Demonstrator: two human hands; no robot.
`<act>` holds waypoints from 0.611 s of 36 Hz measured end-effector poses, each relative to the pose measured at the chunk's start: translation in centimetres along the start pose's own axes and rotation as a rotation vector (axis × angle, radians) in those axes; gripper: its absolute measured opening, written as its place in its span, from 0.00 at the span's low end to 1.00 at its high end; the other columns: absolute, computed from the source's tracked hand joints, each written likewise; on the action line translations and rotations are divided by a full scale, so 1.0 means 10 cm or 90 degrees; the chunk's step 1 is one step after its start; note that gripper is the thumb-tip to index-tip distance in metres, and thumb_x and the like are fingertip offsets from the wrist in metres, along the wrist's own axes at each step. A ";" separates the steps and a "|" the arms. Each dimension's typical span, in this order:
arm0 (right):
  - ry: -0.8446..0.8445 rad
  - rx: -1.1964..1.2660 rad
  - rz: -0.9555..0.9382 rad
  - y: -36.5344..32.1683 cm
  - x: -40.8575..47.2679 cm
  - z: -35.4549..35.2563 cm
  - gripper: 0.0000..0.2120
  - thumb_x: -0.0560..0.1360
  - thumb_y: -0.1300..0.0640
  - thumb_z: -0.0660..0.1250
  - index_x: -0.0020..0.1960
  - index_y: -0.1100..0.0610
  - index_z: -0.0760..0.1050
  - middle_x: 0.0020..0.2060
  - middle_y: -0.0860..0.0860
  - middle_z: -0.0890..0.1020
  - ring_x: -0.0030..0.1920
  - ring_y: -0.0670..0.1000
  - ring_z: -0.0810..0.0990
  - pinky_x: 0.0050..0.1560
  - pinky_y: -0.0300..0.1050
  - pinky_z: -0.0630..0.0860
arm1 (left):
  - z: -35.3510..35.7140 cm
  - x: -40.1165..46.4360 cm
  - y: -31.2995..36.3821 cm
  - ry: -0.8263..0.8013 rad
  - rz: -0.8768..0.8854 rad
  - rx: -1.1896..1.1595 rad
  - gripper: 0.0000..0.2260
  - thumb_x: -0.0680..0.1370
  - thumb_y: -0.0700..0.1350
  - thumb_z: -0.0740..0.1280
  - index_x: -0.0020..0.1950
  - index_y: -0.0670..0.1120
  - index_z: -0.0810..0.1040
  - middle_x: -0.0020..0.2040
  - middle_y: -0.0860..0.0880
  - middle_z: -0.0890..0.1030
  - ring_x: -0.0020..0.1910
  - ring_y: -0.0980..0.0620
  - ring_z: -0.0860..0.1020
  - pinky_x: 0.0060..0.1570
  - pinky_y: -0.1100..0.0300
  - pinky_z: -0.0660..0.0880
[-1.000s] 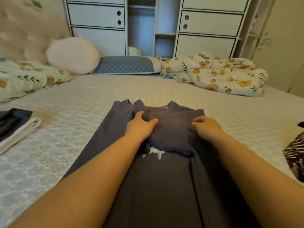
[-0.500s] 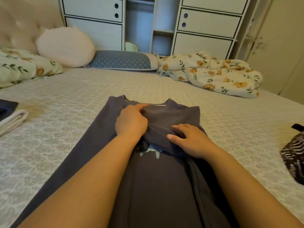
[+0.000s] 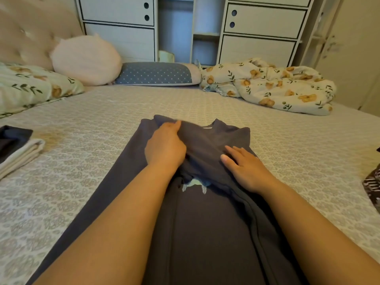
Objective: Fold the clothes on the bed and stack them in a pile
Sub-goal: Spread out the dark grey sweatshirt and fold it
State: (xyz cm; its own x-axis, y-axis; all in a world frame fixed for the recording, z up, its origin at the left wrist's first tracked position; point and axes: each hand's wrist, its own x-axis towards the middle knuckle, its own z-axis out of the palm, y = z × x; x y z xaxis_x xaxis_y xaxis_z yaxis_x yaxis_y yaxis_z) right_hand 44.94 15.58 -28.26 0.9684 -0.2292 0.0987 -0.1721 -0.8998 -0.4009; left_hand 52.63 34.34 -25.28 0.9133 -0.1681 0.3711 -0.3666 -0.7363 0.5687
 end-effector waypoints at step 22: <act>0.168 0.006 0.065 0.23 0.59 0.03 0.19 0.79 0.60 0.59 0.69 0.57 0.69 0.69 0.56 0.66 0.67 0.56 0.68 0.64 0.45 0.65 | 0.42 0.09 -0.04 -0.366 0.099 0.290 0.35 0.77 0.69 0.48 0.79 0.52 0.49 0.79 0.46 0.44 0.77 0.47 0.42 0.71 0.40 0.38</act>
State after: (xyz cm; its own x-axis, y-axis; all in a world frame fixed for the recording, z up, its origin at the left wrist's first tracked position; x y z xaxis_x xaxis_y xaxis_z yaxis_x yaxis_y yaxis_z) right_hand 50.32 12.25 -28.86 0.8653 -0.4082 0.2911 -0.2633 -0.8641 -0.4290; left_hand 54.30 31.74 -28.23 0.8515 -0.5165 -0.0901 -0.5036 -0.8535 0.1338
